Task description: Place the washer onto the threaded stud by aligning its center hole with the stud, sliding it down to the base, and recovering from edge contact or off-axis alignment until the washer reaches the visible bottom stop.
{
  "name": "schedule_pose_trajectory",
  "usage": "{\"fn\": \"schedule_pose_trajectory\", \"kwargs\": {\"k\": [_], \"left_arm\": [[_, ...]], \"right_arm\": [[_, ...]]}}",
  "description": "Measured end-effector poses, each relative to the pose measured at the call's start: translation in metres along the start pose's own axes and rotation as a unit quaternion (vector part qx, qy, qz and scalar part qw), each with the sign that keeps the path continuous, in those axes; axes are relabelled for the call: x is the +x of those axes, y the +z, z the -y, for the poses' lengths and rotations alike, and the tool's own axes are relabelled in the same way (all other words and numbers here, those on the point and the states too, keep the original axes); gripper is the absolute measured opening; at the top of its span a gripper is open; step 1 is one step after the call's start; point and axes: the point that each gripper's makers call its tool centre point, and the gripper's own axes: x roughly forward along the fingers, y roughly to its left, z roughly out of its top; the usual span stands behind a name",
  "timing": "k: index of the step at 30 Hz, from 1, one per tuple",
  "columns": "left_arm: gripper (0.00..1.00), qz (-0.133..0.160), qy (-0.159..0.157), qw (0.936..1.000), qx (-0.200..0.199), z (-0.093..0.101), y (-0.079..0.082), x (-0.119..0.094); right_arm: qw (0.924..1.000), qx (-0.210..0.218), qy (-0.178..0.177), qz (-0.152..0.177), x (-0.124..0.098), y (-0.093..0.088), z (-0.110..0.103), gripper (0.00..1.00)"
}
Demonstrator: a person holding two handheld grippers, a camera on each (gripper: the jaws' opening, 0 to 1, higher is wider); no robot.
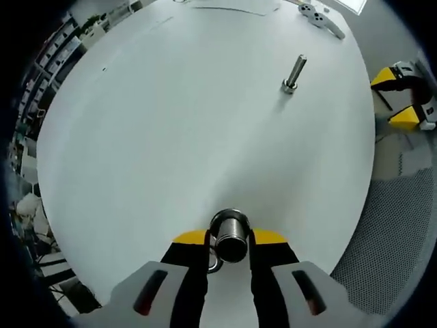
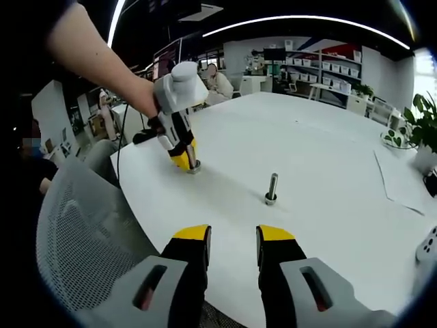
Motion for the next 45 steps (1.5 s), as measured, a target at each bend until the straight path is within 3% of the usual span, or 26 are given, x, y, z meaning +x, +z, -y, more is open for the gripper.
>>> {"fn": "schedule_pose_trajectory", "kwargs": {"k": [10, 20, 38, 45], "left_arm": [[0.27, 0.016, 0.003, 0.9996, -0.021, -0.006, -0.001, -0.005], [0.28, -0.004, 0.002, 0.9986, -0.053, -0.015, -0.026, -0.005], [0.29, -0.02, 0.004, 0.9968, -0.077, -0.026, -0.041, 0.005], [0.3, -0.025, 0.008, 0.9973, -0.068, -0.025, -0.043, 0.007]], "right_arm": [[1.0, 0.0, 0.0, -0.002, 0.0, -0.001, 0.0, 0.29], [1.0, -0.003, -0.002, -0.003, 0.001, -0.002, 0.001, 0.29], [1.0, 0.0, -0.004, -0.002, 0.0, -0.002, 0.002, 0.29], [1.0, 0.0, -0.003, -0.002, 0.001, -0.002, 0.002, 0.29]]}}
